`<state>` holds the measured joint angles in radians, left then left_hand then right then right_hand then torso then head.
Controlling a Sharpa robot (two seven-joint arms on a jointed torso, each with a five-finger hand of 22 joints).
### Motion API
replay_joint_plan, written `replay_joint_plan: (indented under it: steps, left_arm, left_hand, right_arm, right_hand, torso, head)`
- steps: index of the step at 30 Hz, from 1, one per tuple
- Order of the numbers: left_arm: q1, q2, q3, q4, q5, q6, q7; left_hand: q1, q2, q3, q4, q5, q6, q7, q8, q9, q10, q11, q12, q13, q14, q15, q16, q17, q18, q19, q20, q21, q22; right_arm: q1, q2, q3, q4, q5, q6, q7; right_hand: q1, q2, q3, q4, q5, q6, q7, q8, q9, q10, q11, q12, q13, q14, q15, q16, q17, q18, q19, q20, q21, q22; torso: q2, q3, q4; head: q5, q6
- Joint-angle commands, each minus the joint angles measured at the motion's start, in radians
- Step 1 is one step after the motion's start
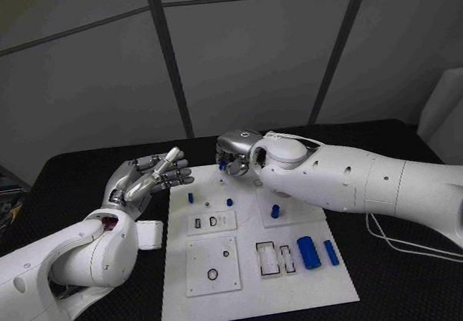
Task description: Assemble the parts on the task board
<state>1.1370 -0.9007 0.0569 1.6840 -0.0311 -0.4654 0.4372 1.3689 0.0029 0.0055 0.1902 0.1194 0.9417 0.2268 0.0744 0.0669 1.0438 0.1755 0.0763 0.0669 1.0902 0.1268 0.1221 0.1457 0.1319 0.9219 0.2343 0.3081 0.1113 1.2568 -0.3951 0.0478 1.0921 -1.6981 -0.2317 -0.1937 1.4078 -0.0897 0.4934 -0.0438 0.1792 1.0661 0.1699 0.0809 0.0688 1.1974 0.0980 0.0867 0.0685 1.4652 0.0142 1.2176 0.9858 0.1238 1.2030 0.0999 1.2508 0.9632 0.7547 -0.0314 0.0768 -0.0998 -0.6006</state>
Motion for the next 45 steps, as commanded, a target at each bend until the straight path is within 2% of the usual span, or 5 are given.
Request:
replay_joint_plan:
  steps: [1, 20, 27, 35, 45]
  left_arm:
    - [0.002, 0.002, 0.001, 0.001, -0.001, 0.013, 0.002]
    - [0.002, 0.002, 0.001, -0.001, -0.001, 0.018, -0.003]
    - [0.002, 0.002, 0.001, -0.002, -0.001, 0.020, -0.006]
    - [0.002, 0.002, 0.001, -0.002, -0.001, 0.022, -0.009]
    - [0.002, -0.004, 0.001, -0.003, -0.001, 0.023, -0.009]
  left_hand:
    - [0.002, 0.007, -0.003, -0.002, -0.005, 0.007, -0.002, -0.006, -0.001, -0.007, -0.001, -0.005, -0.002, -0.006, 0.002, -0.006, 0.001, 0.051, 0.002, 0.002, -0.003, -0.001]
    - [0.003, 0.007, -0.004, -0.003, -0.005, 0.007, -0.002, -0.007, -0.001, -0.008, -0.001, -0.006, -0.002, -0.006, 0.003, -0.008, 0.001, 0.051, 0.002, 0.003, -0.003, -0.002]
    - [0.003, 0.007, -0.004, -0.004, -0.005, 0.006, -0.001, -0.007, -0.001, -0.009, 0.000, -0.006, -0.002, -0.007, 0.003, -0.009, 0.001, 0.051, 0.002, 0.003, -0.003, -0.002]
    - [0.003, 0.007, -0.005, -0.004, -0.005, 0.006, -0.001, -0.007, -0.001, -0.009, 0.000, -0.007, -0.002, -0.007, 0.003, -0.010, 0.001, 0.051, 0.002, 0.003, -0.004, -0.002]
    - [0.003, 0.007, -0.005, -0.004, -0.005, 0.006, -0.001, -0.007, -0.001, -0.009, 0.000, -0.007, -0.002, -0.007, 0.003, -0.010, 0.002, 0.051, 0.002, 0.003, -0.004, -0.002]
  right_arm:
    - [0.002, 0.003, 0.000, -0.002, -0.013, 0.032, -0.010]
    - [0.002, 0.010, 0.000, -0.012, -0.043, 0.051, -0.024]
    - [0.002, 0.018, 0.000, -0.020, -0.044, 0.039, -0.018]
    - [0.002, 0.022, 0.000, -0.026, -0.044, 0.035, -0.015]
    - [0.002, -0.049, 0.000, 0.058, -0.023, -0.043, -0.005]
  right_hand:
    - [-0.008, -0.006, 0.007, 0.000, 0.000, 0.002, 0.001, -0.007, -0.001, 0.005, -0.003, -0.006, 0.001, 0.025, -0.004, 0.004, 0.002, -0.005, 0.004, 0.005, 0.006, 0.001]
    - [-0.017, -0.014, 0.010, 0.001, -0.004, -0.007, 0.004, -0.012, -0.002, -0.003, 0.000, -0.012, 0.000, 0.024, -0.001, 0.010, 0.005, -0.005, 0.001, 0.007, 0.008, 0.002]
    - [-0.051, -0.043, 0.006, 0.017, -0.013, -0.092, 0.017, -0.020, -0.005, -0.113, 0.022, -0.026, -0.007, 0.015, 0.016, 0.011, -0.005, -0.002, -0.015, 0.027, 0.001, -0.013]
    - [-0.052, -0.047, -0.002, 0.019, -0.014, -0.108, 0.020, -0.018, -0.004, -0.148, 0.028, -0.024, -0.006, 0.010, 0.020, 0.011, -0.012, 0.001, -0.025, 0.033, -0.007, -0.027]
    - [-0.054, -0.045, -0.006, 0.023, 0.004, -0.099, 0.020, -0.012, -0.001, -0.139, 0.027, -0.013, -0.003, 0.007, 0.020, 0.009, -0.020, 0.001, -0.023, 0.036, -0.004, -0.023]
  torso:
    - [0.000, -0.0001, -0.0010]
    - [0.001, -0.0007, -0.0011]
    - [0.001, -0.0008, -0.0003]
    - [0.001, -0.0011, -0.0007]
    - [0.001, 0.0006, -0.0040]
  head:
    - [-0.001, 0.000]
    - [0.000, 0.001]
    - [0.001, 0.003]
    - [0.001, 0.002]
    - [0.005, 0.004]
